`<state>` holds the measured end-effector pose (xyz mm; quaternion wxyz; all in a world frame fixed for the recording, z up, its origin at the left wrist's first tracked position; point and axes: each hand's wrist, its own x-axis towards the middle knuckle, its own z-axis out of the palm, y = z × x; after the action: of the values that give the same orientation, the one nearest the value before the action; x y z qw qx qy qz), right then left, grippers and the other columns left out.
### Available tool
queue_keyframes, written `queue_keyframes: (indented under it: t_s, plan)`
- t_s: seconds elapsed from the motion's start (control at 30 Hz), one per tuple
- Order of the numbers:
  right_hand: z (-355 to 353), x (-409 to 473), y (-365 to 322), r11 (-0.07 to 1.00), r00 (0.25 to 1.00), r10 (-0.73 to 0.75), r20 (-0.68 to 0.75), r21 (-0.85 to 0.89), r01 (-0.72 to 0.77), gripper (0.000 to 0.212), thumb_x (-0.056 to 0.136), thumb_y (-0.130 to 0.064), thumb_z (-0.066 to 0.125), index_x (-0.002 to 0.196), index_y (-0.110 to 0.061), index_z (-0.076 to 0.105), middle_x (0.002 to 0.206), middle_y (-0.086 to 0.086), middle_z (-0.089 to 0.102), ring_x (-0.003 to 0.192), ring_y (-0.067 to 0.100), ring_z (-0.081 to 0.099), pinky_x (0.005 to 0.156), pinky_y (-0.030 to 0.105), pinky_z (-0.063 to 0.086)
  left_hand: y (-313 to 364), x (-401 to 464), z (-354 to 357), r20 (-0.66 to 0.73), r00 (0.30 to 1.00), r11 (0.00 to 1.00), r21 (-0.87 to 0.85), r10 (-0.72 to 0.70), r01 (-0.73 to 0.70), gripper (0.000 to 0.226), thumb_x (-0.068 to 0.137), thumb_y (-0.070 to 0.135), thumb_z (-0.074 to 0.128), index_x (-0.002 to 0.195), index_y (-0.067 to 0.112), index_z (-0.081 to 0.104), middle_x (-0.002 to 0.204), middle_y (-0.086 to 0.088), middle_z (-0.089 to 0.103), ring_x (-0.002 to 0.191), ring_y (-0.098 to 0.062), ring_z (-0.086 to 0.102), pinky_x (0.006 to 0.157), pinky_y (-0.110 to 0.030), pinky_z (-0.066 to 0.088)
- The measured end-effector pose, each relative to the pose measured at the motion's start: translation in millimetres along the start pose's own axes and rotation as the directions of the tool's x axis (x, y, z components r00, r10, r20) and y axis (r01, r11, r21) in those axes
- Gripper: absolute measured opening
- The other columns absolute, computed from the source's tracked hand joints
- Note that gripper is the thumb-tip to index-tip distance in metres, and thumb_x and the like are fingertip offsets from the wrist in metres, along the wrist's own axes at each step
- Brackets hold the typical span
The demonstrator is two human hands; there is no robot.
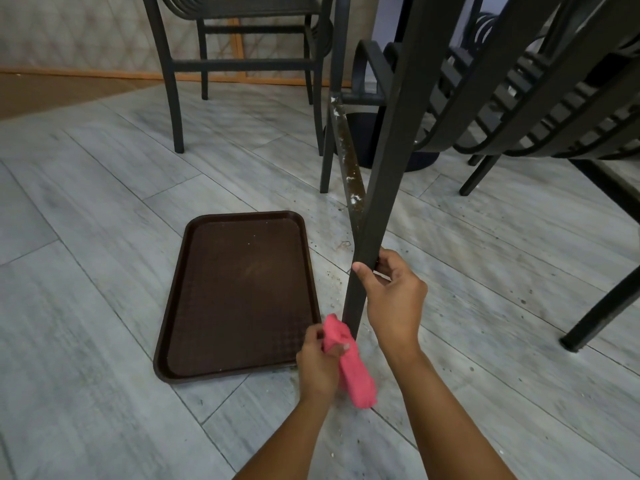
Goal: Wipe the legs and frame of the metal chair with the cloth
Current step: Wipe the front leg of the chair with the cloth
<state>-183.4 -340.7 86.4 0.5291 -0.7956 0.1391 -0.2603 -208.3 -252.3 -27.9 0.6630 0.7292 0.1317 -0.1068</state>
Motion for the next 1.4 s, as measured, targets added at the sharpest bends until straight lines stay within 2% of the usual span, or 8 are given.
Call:
queue_keyframes:
  t_s: [0.1,0.23,0.4,0.57,0.83,0.97,1.1,1.4]
  plan:
    - [-0.9,2.3,0.5,1.000,1.000,0.006,0.018,0.000,-0.006,0.032,0.079,-0.018,0.073,0.110,-0.016,0.066,0.096,-0.007,0.071,0.081,-0.006,0.064,0.070,0.009,0.050,-6.7,-4.8,-9.4,-0.042,0.998,0.993,-0.113,-0.040,0.036,0.031,0.081,0.012,0.070,0.098,0.026,0.047,0.099,-0.007,0.068,0.089,-0.025,0.066,0.077,-0.042,0.056]
    - [-1.6,2.8,1.1,1.000,1.000,0.002,0.025,-0.012,-0.002,0.031,0.080,-0.019,0.072,0.110,-0.016,0.066,0.095,-0.009,0.070,0.078,-0.010,0.062,0.066,0.006,0.049,-7.9,-1.9,-18.4,-0.100,0.995,0.994,-0.113,-0.004,-0.007,0.024,0.085,0.017,0.065,0.107,0.024,0.057,0.111,-0.007,0.064,0.098,-0.020,0.062,0.084,-0.037,0.053]
    - [-2.1,2.6,1.2,1.000,1.000,-0.015,0.026,-0.013,0.015,0.031,0.079,-0.019,0.073,0.110,-0.015,0.066,0.096,-0.005,0.071,0.079,-0.003,0.064,0.070,0.011,0.052,4.2,7.0,-5.4,0.014,1.000,0.999,-0.042,0.003,-0.003,0.049,0.091,0.019,0.058,0.137,0.024,0.043,0.124,-0.005,0.055,0.114,-0.024,0.054,0.099,-0.043,0.045]
    - [-1.7,3.0,1.2,0.999,0.999,-0.032,0.017,-0.019,0.032,0.030,0.080,-0.019,0.072,0.109,-0.012,0.067,0.099,-0.002,0.071,0.084,0.007,0.067,0.074,0.020,0.056,2.5,5.2,-3.0,0.207,0.978,1.000,-0.013,0.005,-0.002,0.051,0.089,0.024,0.059,0.137,0.026,0.043,0.122,0.001,0.056,0.094,-0.005,0.058,0.066,-0.008,0.049]
    - [0.6,1.7,3.0,0.999,0.999,-0.032,-0.012,-0.026,0.032,0.032,0.079,-0.023,0.072,0.110,-0.017,0.066,0.100,-0.006,0.070,0.084,0.003,0.065,0.076,0.025,0.056,2.4,10.5,0.8,0.134,0.991,0.998,0.057,0.006,-0.014,0.050,0.086,0.021,0.065,0.133,0.016,0.051,0.120,-0.005,0.064,0.102,-0.019,0.061,0.089,-0.032,0.052]
    - [0.7,0.8,4.1,1.000,1.000,-0.012,-0.015,-0.019,0.012,0.032,0.079,-0.025,0.072,0.110,-0.019,0.065,0.097,-0.012,0.069,0.082,0.001,0.065,0.074,0.026,0.057,-4.1,12.2,3.7,0.138,0.990,0.992,0.128,-0.010,-0.008,0.047,0.088,0.022,0.062,0.134,0.016,0.049,0.122,-0.005,0.062,0.100,-0.014,0.058,0.078,-0.018,0.049]
    - [0.3,1.5,4.3,1.000,1.000,-0.008,-0.006,-0.022,0.008,0.033,0.079,-0.026,0.072,0.111,-0.020,0.065,0.097,-0.008,0.070,0.082,0.003,0.066,0.073,0.027,0.057,-8.5,12.8,6.8,0.137,0.989,0.981,0.194,-0.050,0.023,0.047,0.090,0.021,0.060,0.135,0.013,0.048,0.126,-0.009,0.060,0.109,-0.021,0.057,0.084,-0.022,0.045]
    - [-1.3,2.9,1.9,1.000,1.000,-0.024,0.018,-0.011,0.024,0.031,0.079,-0.021,0.072,0.109,-0.017,0.066,0.089,-0.017,0.064,0.074,-0.012,0.060,0.068,0.007,0.049,-14.4,9.3,7.8,0.073,0.994,0.971,0.230,-0.079,0.061,0.042,0.086,0.017,0.065,0.127,0.016,0.056,0.114,-0.007,0.067,0.088,-0.011,0.056,0.077,-0.019,0.047]
